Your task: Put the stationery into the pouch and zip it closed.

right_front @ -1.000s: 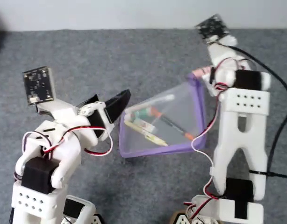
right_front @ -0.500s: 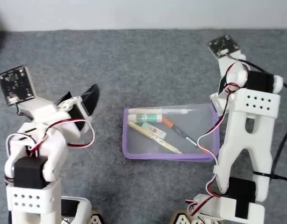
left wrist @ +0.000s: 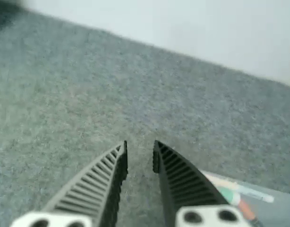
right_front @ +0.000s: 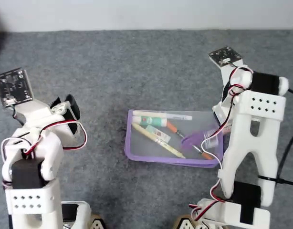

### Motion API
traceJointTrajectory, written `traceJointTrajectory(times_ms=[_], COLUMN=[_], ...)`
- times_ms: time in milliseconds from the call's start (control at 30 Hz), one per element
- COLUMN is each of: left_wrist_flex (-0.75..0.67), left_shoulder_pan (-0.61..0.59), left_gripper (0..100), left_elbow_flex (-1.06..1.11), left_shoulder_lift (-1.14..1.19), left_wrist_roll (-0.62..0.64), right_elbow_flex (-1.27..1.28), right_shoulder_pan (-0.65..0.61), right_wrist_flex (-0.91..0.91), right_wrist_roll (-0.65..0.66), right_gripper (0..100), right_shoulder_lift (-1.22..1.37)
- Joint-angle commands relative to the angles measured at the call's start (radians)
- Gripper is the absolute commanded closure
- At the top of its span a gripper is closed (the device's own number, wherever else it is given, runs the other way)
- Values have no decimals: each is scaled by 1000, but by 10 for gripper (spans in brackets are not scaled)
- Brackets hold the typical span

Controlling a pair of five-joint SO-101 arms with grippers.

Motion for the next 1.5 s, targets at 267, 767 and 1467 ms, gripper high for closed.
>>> traceJointTrajectory(times_ms=[267,767,1467], left_wrist_flex=[5,-9,25], left_shoulder_pan=[3,5,2], left_gripper=[992,987,987], left_elbow_flex=[70,406,816], left_shoulder_lift=[-153,-522,-830], left_wrist_roll=[-18,-63,-247], right_elbow_flex=[324,852,1583], right_shoulder_pan=[4,8,1], right_wrist_flex=[42,-186,-478], right_wrist_roll=[-12,-551,-647], right_gripper=[986,989,991], right_shoulder_lift=[-452,-894,-1705])
